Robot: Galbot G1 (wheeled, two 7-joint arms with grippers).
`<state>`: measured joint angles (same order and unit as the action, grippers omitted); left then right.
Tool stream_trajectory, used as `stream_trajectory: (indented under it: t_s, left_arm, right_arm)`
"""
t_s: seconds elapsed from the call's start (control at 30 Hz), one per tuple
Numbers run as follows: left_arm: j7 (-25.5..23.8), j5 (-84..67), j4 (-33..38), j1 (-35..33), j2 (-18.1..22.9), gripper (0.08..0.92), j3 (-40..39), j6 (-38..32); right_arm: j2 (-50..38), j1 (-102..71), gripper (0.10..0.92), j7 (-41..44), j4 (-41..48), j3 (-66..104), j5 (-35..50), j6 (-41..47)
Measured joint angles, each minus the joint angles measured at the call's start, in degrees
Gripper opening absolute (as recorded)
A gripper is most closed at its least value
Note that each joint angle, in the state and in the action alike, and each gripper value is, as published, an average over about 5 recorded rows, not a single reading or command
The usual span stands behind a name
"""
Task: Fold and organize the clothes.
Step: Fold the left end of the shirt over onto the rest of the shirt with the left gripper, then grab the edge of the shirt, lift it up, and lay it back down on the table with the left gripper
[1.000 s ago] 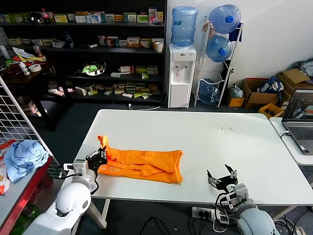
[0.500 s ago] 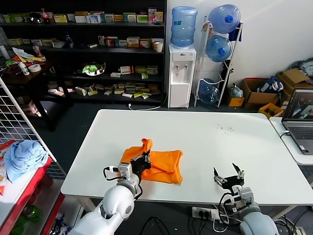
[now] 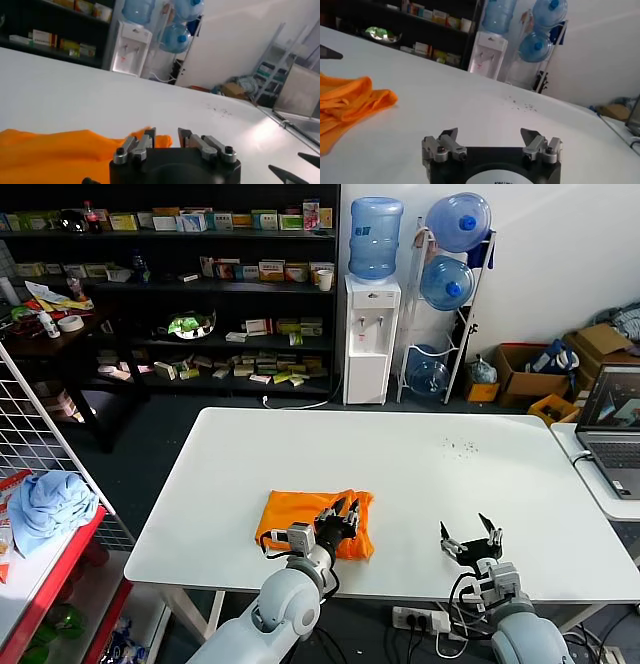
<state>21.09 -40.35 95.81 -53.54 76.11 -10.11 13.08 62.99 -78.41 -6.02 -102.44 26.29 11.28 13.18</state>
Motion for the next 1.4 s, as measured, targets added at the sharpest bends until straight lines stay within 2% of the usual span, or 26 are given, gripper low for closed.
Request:
stream_trajectory:
  t_s: [0.17, 0.37, 0.47, 0.63, 0.83, 1.1, 1.4]
  left_arm:
    - [-0.9, -1.4, 0.8, -0.3, -1.2, 0.591, 2.1, -1.6]
    - [-2.3, -1.9, 2.0, -2.1, -6.5, 0.759, 7.1, -1.7]
    - [-2.8, -2.7, 2.7, -3.8, -9.5, 0.81, 10.2, -0.9]
    - [-4.2, -4.8, 4.0, -7.4, -13.6, 0.822, 15.1, 1.5]
    - [-7.8, -7.5, 4.3, -11.0, -16.0, 0.823, 19.5, 5.0]
    - [-14.6, -8.3, 2.9, -12.1, -16.8, 0.823, 21.4, 6.9]
    - [-20.1, -7.1, -1.7, -9.4, -16.2, 0.823, 21.1, 6.8]
  right_arm:
    - [-0.4, 0.5, 0.823, 0.0, 0.3, -0.2, 0.3, 0.0]
    - [-0.5, 0.5, 0.823, 0.2, 0.6, -0.7, 0.3, 0.1]
    - [-0.4, 0.4, 0.823, 0.4, 0.6, -0.8, 0.3, 0.2]
    - [-0.5, 0.1, 0.823, 0.6, 0.4, -0.9, 0.3, 0.3]
    - [-0.8, -0.5, 0.823, 0.8, -0.1, -0.5, 0.4, 0.3]
    - [-1.1, -1.6, 0.823, 1.0, -0.6, 0.1, 0.6, -0.1]
    - [-1.1, -2.0, 0.823, 1.0, -0.9, 0.3, 0.5, -0.1]
